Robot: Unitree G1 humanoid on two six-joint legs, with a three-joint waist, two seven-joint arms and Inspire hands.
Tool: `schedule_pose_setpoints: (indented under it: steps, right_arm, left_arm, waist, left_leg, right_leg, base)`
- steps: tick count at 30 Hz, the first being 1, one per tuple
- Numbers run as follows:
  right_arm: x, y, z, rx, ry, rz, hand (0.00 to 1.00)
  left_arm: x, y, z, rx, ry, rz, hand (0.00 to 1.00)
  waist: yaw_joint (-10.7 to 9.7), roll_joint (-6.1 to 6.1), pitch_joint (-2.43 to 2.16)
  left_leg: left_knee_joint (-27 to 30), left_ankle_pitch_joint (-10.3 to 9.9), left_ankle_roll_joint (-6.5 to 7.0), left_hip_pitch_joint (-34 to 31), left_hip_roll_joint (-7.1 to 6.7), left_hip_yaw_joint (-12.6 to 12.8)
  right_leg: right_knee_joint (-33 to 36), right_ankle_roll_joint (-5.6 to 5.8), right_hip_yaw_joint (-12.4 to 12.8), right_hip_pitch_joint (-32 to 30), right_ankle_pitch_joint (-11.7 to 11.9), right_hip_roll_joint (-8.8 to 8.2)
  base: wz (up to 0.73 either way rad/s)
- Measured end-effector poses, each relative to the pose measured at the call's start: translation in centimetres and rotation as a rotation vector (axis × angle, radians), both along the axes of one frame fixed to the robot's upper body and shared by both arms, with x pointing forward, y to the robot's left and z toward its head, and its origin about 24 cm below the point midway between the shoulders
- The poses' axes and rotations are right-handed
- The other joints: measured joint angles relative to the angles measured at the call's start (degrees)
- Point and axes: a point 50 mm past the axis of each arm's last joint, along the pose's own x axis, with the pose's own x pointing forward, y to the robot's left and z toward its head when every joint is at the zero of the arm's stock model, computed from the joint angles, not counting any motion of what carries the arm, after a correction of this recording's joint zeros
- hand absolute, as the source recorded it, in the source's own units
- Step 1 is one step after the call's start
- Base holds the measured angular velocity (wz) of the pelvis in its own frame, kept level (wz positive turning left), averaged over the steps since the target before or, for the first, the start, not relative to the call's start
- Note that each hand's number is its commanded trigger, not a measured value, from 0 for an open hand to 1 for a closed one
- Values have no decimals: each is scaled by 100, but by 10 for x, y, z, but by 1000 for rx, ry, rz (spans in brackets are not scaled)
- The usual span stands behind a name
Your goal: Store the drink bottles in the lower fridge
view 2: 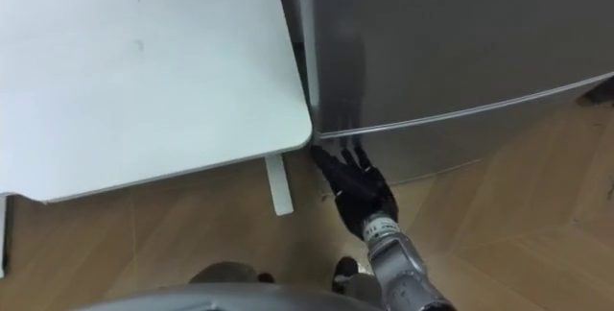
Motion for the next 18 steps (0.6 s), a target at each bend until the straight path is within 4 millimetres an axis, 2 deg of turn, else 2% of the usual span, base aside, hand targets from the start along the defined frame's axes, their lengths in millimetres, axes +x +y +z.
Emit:
schedule_pose_setpoints:
  steps: [7,10,12,14,18]
  right_arm:
    - [-1,1,-2,16,-7,70,0]
    - [-1,7,-5,-15,-3,241,0]
    - [1,13,-4,-27,-24,355,0]
    - [-2,17,-7,-42,-19,445,0]
    - [-10,6,-14,-94,27,507,0]
  left_arm:
    - [4,-3,0,-29,12,-2,0]
    - [3,-2,0,-26,21,7,0]
    - [1,-2,0,-28,18,25,0]
    - [-2,0,0,-30,14,62,0]
    - [-13,3,0,-26,32,117,0]
  waist:
    - [-37,30,-20]
    - [-84,22,-24]
    - [-114,-1,-36]
    - [-246,-67,-77]
    - [-388,-210,-69]
  left_leg:
    - [22,67,0,-82,-26,-102]
    - [12,69,1,10,-29,-102]
    - [5,69,2,67,-33,-103]
    - [4,75,13,140,-56,-134]
    - [-8,82,25,270,-117,-234]
  right_leg:
    - [42,-14,-121,-61,-1,-50]
    - [1,-8,-140,54,-5,-54]
    - [-17,14,-143,142,-24,-62]
    - [-52,56,-228,298,-81,-76]
    - [-128,111,-387,550,-116,-146]
  base:
    - [10]
    - [7]
    - [18]
    - [38]
    - [30]
